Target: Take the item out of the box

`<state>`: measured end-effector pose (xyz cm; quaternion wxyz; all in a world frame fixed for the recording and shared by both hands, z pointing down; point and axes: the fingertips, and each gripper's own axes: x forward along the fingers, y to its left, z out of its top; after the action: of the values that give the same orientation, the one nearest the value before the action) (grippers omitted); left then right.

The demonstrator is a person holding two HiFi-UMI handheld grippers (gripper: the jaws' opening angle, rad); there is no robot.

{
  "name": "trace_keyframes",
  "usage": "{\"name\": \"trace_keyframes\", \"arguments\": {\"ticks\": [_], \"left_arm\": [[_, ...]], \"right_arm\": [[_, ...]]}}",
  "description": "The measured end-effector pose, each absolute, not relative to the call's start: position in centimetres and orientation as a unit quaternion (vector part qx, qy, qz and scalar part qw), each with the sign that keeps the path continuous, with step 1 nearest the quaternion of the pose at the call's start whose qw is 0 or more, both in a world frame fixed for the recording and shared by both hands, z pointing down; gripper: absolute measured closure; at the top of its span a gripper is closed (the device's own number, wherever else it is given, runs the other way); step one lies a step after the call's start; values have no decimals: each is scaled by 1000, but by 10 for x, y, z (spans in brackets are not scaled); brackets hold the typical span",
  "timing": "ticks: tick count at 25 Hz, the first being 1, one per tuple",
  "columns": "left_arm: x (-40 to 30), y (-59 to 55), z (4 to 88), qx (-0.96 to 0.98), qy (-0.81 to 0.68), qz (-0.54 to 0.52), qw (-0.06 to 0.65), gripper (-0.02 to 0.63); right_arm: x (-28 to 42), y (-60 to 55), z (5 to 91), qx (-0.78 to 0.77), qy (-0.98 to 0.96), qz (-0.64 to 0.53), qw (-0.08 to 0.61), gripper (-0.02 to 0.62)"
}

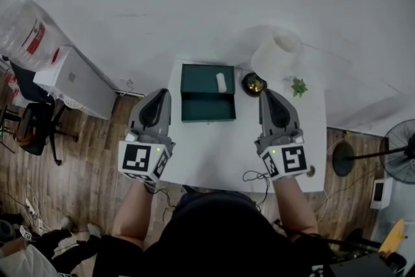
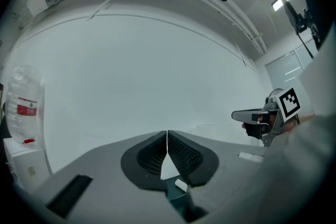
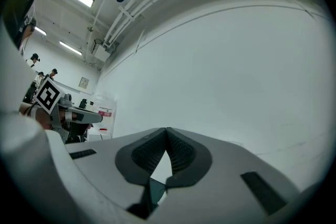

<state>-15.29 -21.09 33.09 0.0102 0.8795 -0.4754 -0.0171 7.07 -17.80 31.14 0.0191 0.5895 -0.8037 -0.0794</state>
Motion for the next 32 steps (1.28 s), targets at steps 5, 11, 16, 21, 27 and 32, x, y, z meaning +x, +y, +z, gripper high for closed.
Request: {"name": "trace_keyframes", "arguments": {"ticks": [5, 11, 16, 21, 27, 32], "left_arm": [[-148, -212, 332, 879, -476, -10, 9, 597], [-137, -212, 331, 877, -480, -5, 8, 597], [-128, -215, 332, 878, -479, 6, 3, 597], [-120, -216, 332, 876, -482, 8, 4, 597], [-112, -216, 334, 874, -486, 16, 6, 597], [-106, -217, 340, 872, -490, 22, 10, 597]], "right_arm": [[73, -180, 312, 584, -808, -77, 14, 591], [83, -180, 315, 581, -810, -73, 11, 591], [90, -183, 319, 579, -812, -67, 7, 591], [98, -184, 321, 579, -813, -62, 1, 591], [106, -186, 325, 577, -815, -56, -4, 591], [111, -189, 329, 575, -817, -52, -6, 591]]}}
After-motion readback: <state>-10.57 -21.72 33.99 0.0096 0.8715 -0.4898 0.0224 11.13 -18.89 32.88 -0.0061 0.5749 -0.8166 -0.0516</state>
